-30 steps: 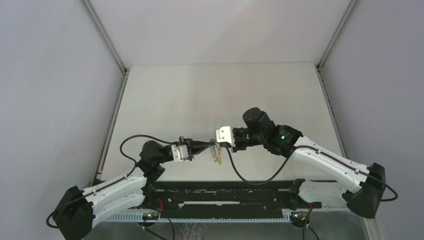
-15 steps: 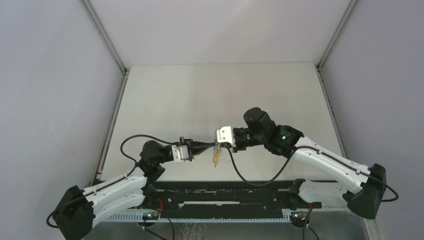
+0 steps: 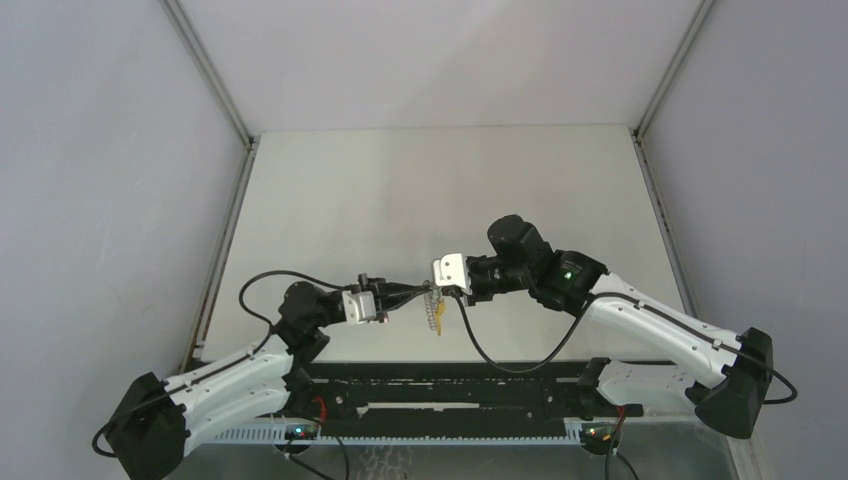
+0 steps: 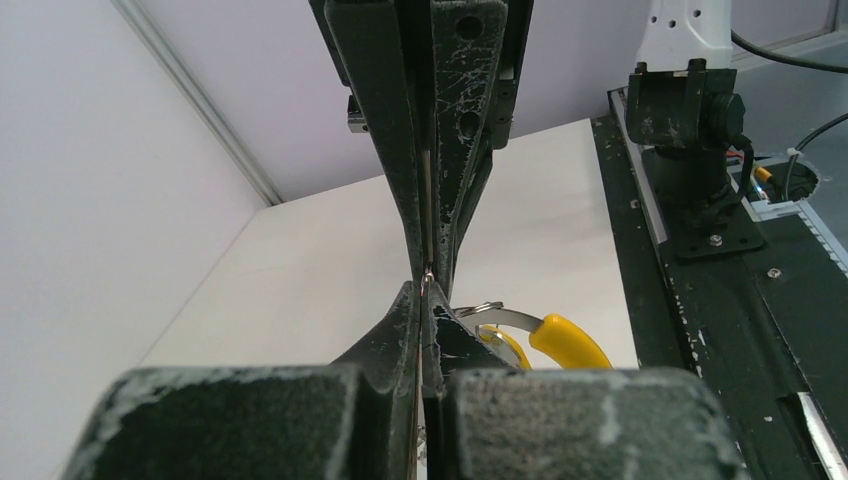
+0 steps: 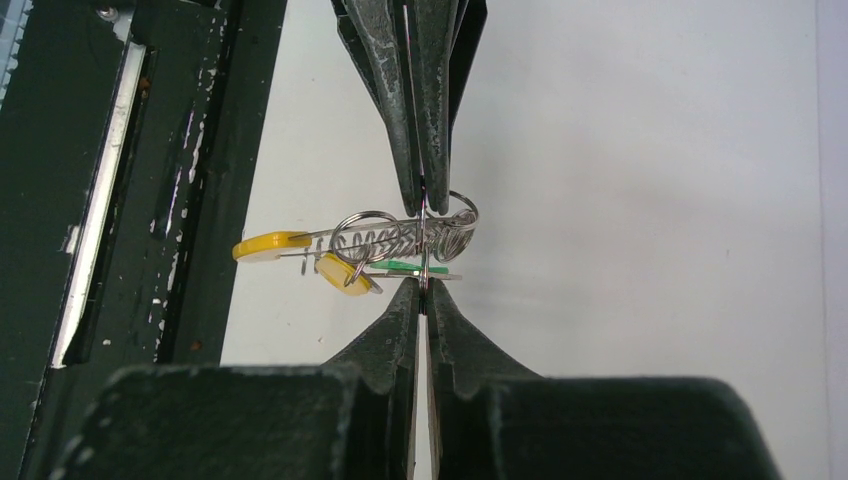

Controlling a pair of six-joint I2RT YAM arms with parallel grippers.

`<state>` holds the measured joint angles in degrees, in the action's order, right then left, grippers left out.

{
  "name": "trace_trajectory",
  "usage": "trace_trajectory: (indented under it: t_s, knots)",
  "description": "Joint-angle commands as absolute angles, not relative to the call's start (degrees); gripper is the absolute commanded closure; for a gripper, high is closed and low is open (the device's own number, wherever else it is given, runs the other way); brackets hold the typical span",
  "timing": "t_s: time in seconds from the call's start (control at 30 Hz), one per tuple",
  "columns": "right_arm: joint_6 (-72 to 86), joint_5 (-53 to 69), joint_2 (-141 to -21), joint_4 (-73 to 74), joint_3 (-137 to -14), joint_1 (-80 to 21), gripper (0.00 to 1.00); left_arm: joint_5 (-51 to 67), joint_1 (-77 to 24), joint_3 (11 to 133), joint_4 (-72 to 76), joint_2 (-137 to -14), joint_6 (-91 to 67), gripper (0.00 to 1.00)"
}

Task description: Put the keys on the keyring

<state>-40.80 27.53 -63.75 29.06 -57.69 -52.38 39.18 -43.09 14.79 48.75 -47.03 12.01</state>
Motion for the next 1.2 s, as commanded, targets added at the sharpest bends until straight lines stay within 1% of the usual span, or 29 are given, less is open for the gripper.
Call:
trace_trajectory:
  t_s: [0.0, 1.17]
  knots:
    - [-41.13, 28.54, -62.93, 28.54, -57.74, -52.66, 1.0, 37.98, -42.71, 14.88, 51.15, -45.73, 11.79, 1.0]
    - [-40.51, 28.28, -62.53, 27.25, -57.75, -52.38, 1.0, 39.1, -42.71, 15.33, 50.63, -46.15, 11.56, 1.0]
